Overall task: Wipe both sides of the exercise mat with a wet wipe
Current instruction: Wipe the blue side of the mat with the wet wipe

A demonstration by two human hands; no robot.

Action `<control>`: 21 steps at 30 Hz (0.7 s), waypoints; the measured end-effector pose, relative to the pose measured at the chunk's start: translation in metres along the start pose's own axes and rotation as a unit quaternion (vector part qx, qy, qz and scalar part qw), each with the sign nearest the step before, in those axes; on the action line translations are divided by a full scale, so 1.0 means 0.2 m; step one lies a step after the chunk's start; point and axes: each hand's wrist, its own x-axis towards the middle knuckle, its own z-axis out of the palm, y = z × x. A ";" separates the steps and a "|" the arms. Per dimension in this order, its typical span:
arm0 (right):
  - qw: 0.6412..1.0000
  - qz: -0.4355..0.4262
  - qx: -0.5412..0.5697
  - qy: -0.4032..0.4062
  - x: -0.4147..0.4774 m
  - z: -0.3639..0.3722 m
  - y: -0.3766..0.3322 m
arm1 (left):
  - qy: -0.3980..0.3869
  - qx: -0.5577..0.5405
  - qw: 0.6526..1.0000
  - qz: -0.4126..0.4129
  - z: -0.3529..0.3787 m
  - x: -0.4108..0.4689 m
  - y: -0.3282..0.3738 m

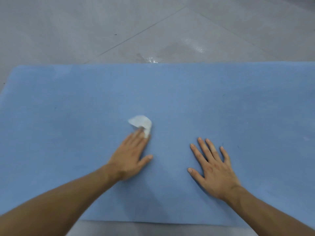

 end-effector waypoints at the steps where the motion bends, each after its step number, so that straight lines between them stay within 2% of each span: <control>1: 1.000 0.000 -0.001 0.000 0.00 0.00 0.00 | 0.012 0.012 0.998 0.057 0.06 0.00 0.12; 2: 1.000 0.000 0.000 0.001 0.00 0.00 0.00 | 0.008 0.019 0.995 0.100 0.10 0.01 0.23; 4: 1.000 -0.002 0.003 0.003 0.00 0.00 0.00 | -0.008 0.023 0.991 0.129 0.14 0.01 0.39; 7: 1.000 -0.003 0.003 -0.003 0.00 0.00 0.00 | -0.003 0.056 0.989 0.137 0.13 0.03 0.33; 9: 1.000 0.000 0.005 -0.005 0.00 0.00 0.00 | 0.006 0.054 0.994 0.095 0.10 0.04 0.16; 12: 1.000 0.002 0.006 -0.005 0.00 -0.01 0.00 | 0.029 0.018 0.998 -0.060 0.00 0.04 -0.14; 14: 1.000 -0.002 0.005 -0.003 0.00 0.00 0.00 | 0.017 0.021 0.989 -0.149 -0.07 0.00 -0.32; 17: 1.000 -0.002 0.008 0.002 0.00 0.00 0.00 | 0.003 0.023 0.971 -0.238 -0.16 -0.06 -0.43; 19: 1.000 -0.001 0.008 0.000 0.00 0.00 0.00 | -0.008 0.015 0.967 -0.253 -0.15 -0.06 -0.41; 21: 1.000 -0.001 0.009 0.000 0.00 0.00 0.00 | -0.014 0.013 0.981 -0.193 -0.10 -0.04 -0.31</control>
